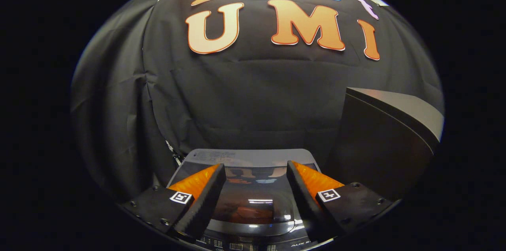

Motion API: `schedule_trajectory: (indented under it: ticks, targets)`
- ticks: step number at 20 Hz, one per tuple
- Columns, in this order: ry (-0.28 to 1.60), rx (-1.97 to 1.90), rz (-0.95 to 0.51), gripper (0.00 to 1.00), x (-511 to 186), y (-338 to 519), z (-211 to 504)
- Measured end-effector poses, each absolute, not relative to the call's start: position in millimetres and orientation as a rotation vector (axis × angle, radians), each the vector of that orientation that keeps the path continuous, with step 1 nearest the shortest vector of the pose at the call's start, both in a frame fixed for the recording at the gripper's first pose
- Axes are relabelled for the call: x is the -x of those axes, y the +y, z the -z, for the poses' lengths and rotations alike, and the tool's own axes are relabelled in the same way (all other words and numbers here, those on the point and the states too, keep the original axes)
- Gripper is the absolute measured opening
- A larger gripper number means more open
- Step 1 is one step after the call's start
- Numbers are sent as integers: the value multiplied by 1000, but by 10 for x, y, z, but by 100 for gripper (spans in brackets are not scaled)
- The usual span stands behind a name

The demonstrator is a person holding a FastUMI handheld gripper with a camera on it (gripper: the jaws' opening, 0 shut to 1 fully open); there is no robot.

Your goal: Put the clothes into the washing machine and then close the washing machine lid.

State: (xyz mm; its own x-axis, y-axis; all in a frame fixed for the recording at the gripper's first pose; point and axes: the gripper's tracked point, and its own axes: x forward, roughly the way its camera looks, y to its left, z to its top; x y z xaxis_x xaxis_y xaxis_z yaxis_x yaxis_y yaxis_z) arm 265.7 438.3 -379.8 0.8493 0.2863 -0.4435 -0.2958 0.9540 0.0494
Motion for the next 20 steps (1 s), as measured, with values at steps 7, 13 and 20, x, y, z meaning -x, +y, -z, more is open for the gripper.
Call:
schedule_trajectory:
  ticks: [7,13,20]
  targets:
    - [350,9,-333,99,-2506,4343,2964]
    - [184,-12,-367,99,-2192,4073,1790]
    - [129,-12,-381,99,-1605,3307,953]
